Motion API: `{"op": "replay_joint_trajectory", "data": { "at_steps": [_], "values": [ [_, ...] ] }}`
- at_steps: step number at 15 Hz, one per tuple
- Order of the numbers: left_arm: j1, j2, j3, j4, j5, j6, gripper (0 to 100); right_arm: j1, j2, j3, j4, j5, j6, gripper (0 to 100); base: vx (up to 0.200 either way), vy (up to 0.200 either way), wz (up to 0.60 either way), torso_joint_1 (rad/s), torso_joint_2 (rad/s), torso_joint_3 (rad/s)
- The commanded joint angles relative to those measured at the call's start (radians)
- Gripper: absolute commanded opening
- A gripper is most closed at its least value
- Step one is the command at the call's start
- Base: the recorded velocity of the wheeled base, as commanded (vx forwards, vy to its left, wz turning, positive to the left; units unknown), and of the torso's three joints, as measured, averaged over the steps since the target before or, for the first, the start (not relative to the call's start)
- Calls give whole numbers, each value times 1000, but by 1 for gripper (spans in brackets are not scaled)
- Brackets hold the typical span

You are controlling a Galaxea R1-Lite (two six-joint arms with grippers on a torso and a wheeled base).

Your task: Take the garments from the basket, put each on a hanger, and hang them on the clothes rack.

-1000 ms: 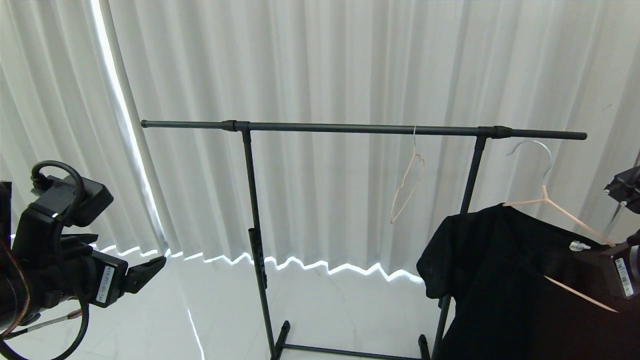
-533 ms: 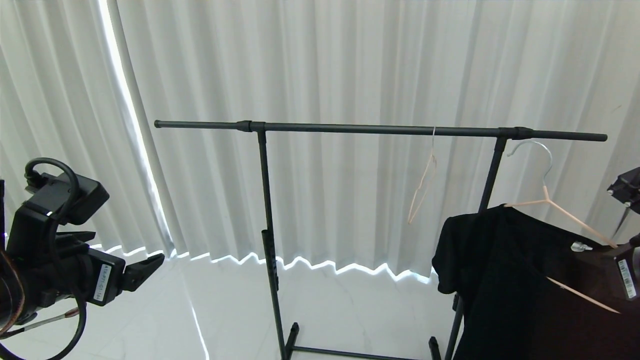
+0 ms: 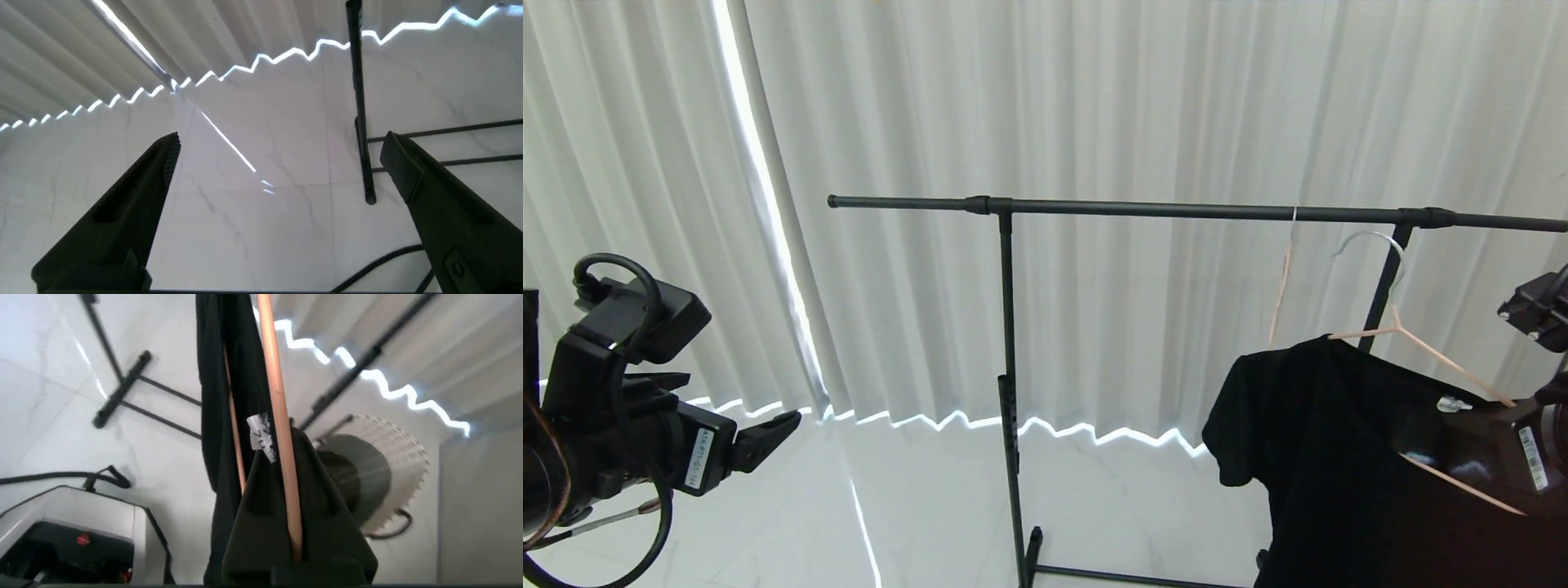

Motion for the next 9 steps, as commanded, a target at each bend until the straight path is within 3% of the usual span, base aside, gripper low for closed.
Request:
{"op": "replay_joint_trajectory", "data": {
  "at_steps": [1, 4, 6, 9],
  "values": [
    [-1, 5, 7, -20, 0, 0, 100, 73, 28, -15, -3, 0, 47, 0, 0, 0, 0, 0, 0, 0],
    [-1, 3, 12, -50, 0, 0, 100, 163, 120, -112, -6, -29, 198, 0, 0, 0, 0, 0, 0, 0],
    [-1, 2, 12, -50, 2, 2, 100, 194, 214, -204, -40, -120, 270, 0, 0, 0, 0, 0, 0, 0],
    [-1, 0, 11, -50, 2, 3, 100, 208, 304, -313, -61, -161, 298, 0, 0, 0, 0, 0, 0, 0]
  ]
}}
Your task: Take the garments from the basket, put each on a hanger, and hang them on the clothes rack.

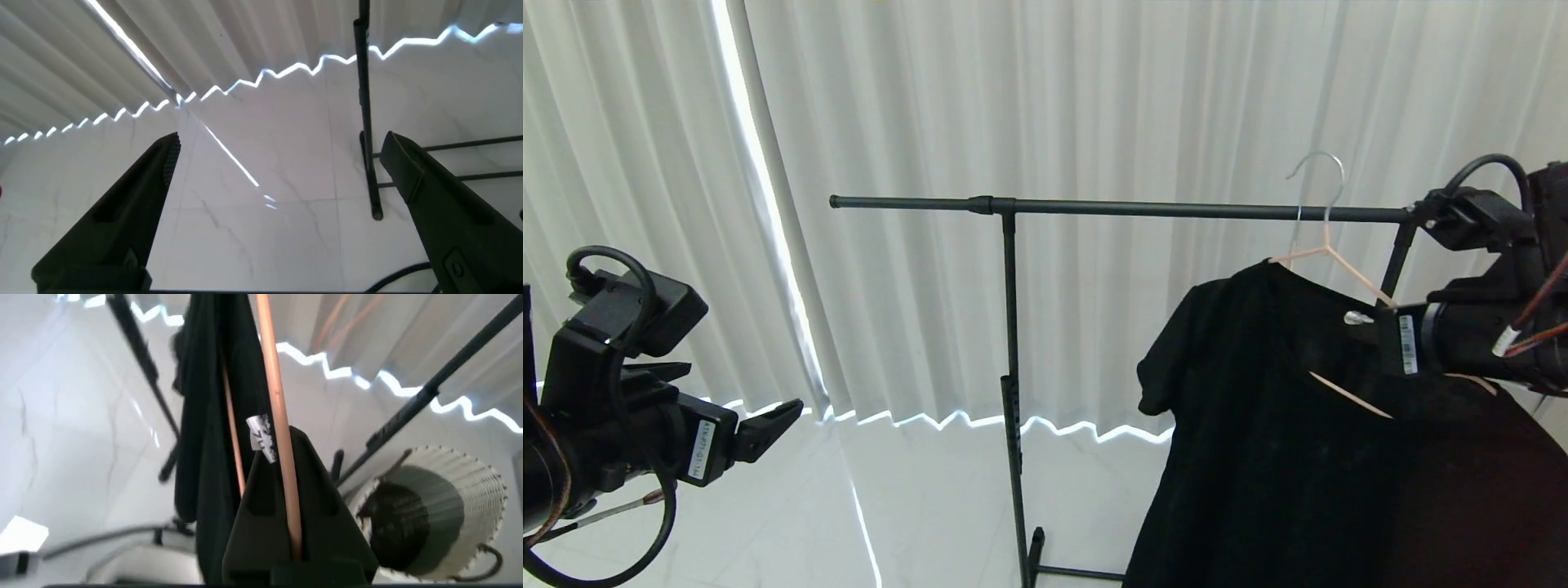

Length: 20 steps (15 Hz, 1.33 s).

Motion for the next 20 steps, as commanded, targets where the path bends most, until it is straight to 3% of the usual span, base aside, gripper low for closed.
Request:
{"op": "replay_joint_trajectory", "data": {
  "at_steps": [1, 6, 20],
  "values": [
    [0, -3, -1, 0, 1, 4, 100, 12, 113, -84, -5, -38, 6, 0, 0, 0, 0, 0, 0, 0],
    [-24, -3, -1, 0, 25, 4, 100, 40, 145, -132, -12, -55, 11, 0, 0, 0, 0, 0, 0, 0],
    [-52, -3, 0, 0, 28, 4, 100, 46, 170, -141, -12, -61, 11, 0, 200, 0, 0, 2, 3, 1]
  ]
}}
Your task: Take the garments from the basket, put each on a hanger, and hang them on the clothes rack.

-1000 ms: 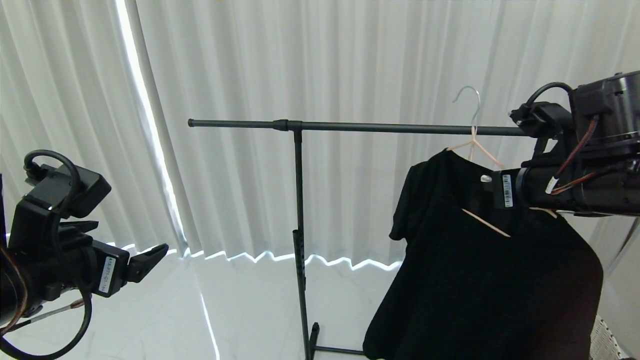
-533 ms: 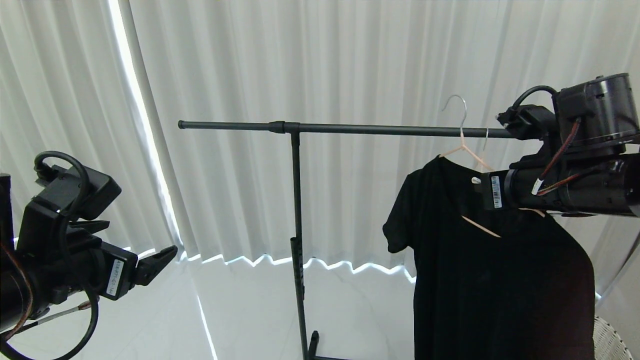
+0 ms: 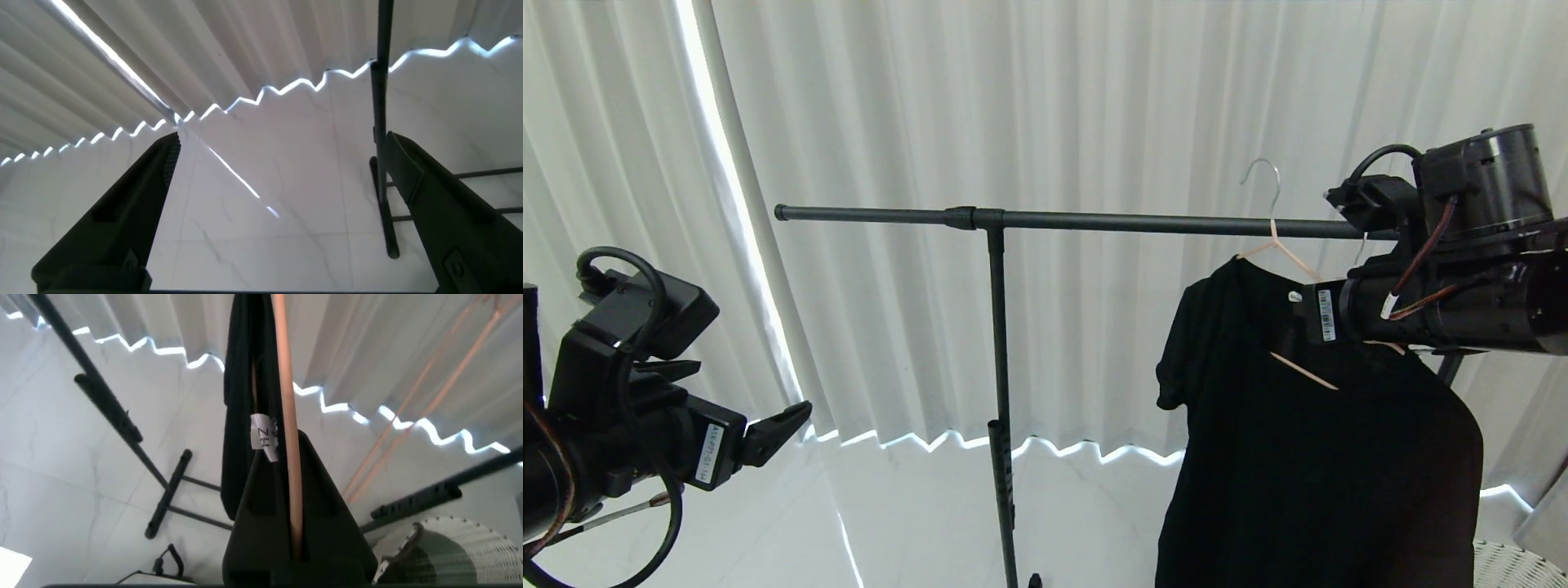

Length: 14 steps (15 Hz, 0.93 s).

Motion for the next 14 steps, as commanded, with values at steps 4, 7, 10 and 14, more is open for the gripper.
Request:
{"op": "replay_joint_trajectory", "data": {
  "at_steps": [4, 7, 10, 14],
  "values": [
    [-17, -1, 0, -2, 0, -1, 100, -8, 38, -6, 0, -3, -2, 0, 100, 0, 0, 2, -1, 0],
    [-40, -1, 0, -2, 0, -1, 100, -16, 63, -23, 2, -3, -2, 0, 0, 0, 0, 0, 0, 0],
    [-43, -1, 2, -2, 0, -1, 100, -33, 96, -39, 0, -3, -3, 0, 0, 0, 0, 0, 0, 0],
    [-43, -3, 5, -2, 0, -1, 100, -31, 106, -29, 5, -2, -5, 0, 0, 0, 0, 0, 0, 0]
  ]
}}
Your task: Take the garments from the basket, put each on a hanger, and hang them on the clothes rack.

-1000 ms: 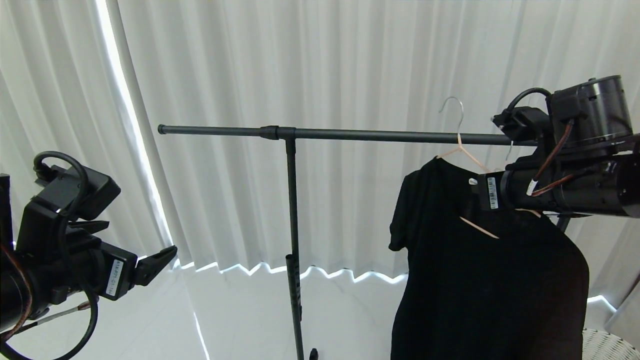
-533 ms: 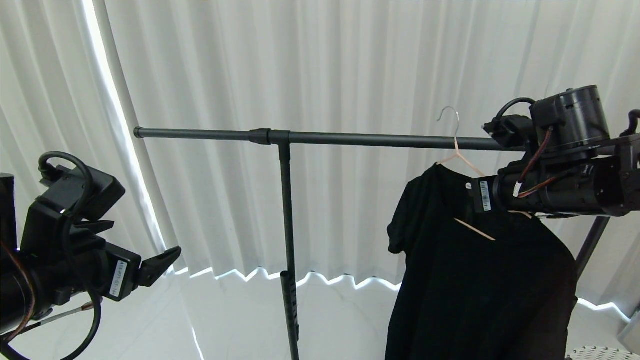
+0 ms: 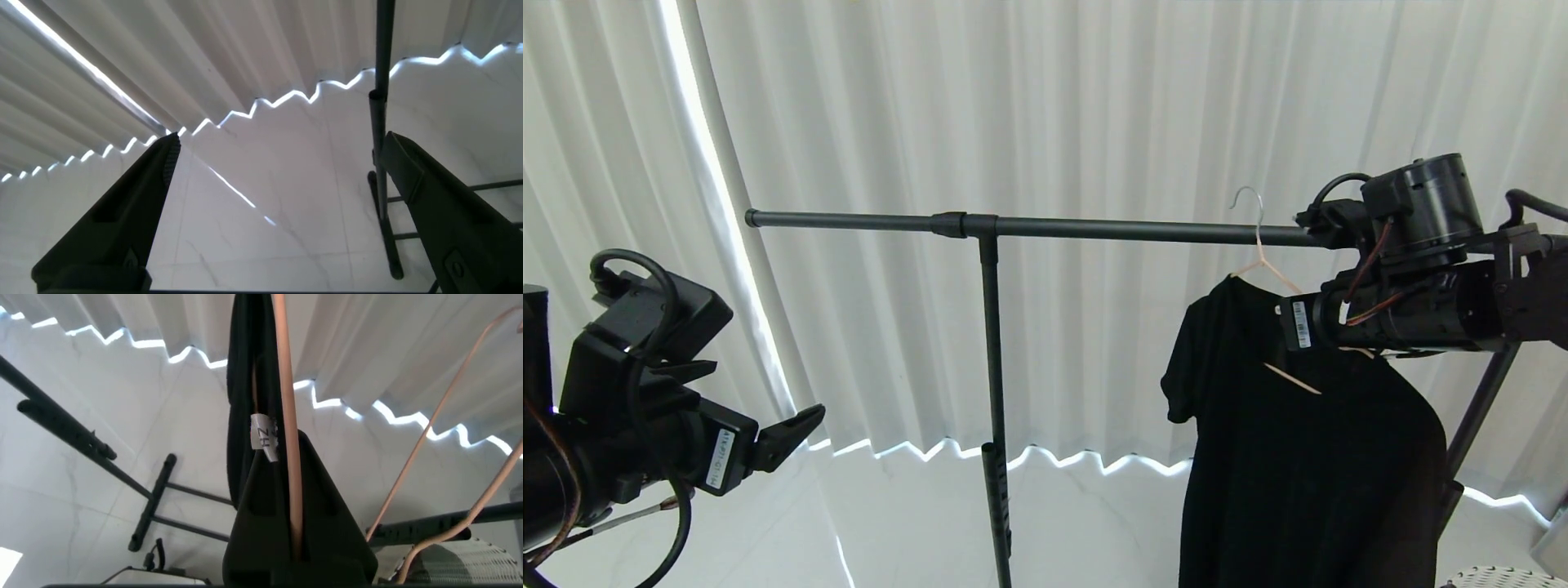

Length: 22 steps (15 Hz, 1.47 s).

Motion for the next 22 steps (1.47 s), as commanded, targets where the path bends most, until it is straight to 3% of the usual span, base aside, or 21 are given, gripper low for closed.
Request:
{"op": "replay_joint_trajectory", "data": {
  "at_steps": [1, 16, 17, 22],
  "values": [
    [0, -1, 3, 0, 0, 0, 100, 1, 13, 10, 1, -1, -1, 0, 0, 0, 0, 0, 0, 0],
    [-19, -36, 37, 0, 0, 0, 100, 8, 22, 20, 21, 3, -50, 0, 0, 0, 0, 0, 0, 0],
    [-19, -36, 36, 0, 0, 0, 100, 8, 19, 20, 21, 3, -50, 100, 0, 0, 0, 0, 0, 0],
    [-21, -36, 34, -2, -1, 0, 100, 8, -18, 30, -45, 7, -42, 100, 0, 0, 0, 0, 0, 0]
  ]
}}
